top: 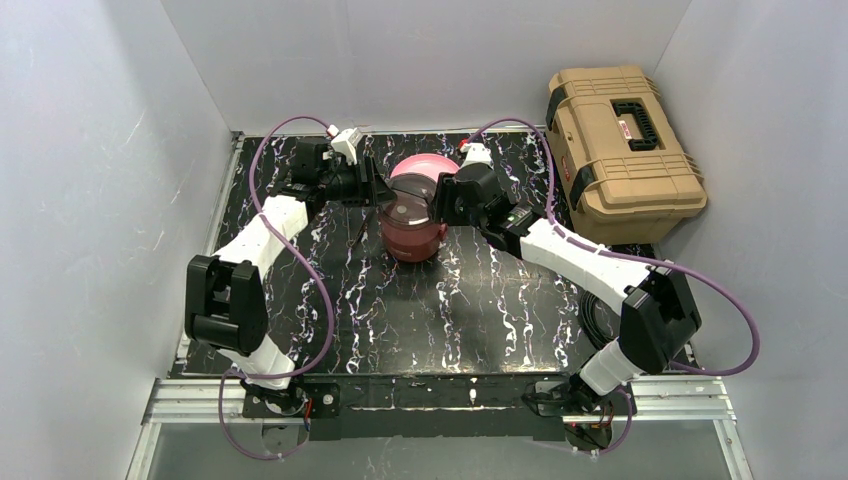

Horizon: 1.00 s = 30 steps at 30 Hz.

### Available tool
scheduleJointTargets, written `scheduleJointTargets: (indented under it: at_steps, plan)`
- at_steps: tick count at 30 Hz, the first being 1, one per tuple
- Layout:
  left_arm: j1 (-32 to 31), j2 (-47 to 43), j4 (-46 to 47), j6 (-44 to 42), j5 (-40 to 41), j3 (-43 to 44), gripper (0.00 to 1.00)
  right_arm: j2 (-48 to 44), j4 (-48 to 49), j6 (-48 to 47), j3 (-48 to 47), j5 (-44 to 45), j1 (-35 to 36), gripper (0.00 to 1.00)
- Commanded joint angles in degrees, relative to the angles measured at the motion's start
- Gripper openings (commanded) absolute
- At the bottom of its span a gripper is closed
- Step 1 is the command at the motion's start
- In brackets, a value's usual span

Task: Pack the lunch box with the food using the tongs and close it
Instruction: Move the packing box to the center of the board.

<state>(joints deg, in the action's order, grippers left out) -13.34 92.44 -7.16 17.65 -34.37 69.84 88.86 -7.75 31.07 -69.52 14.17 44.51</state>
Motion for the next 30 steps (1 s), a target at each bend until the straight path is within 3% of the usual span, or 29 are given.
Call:
scheduleJointTargets:
  at_steps: [1,23,30]
  plan:
    - [-6.46,6.33,-11.91,3.06,-8.87,-5.5,0.49,6.37,-2.97,-1.08,0.78,-4.0,1.87,0.53]
    - [-10.31,7.41,-4.4,10.25,-10.77,-7.97,0.47,7.83,-2.69,-1.09,0.61,-2.88,2.2,0.52]
    - [-8.71,2.61,-14.64,3.99,1.32,-4.88,0.55,5.67,-5.26,-2.34,0.23,2.36,2.21,0.52]
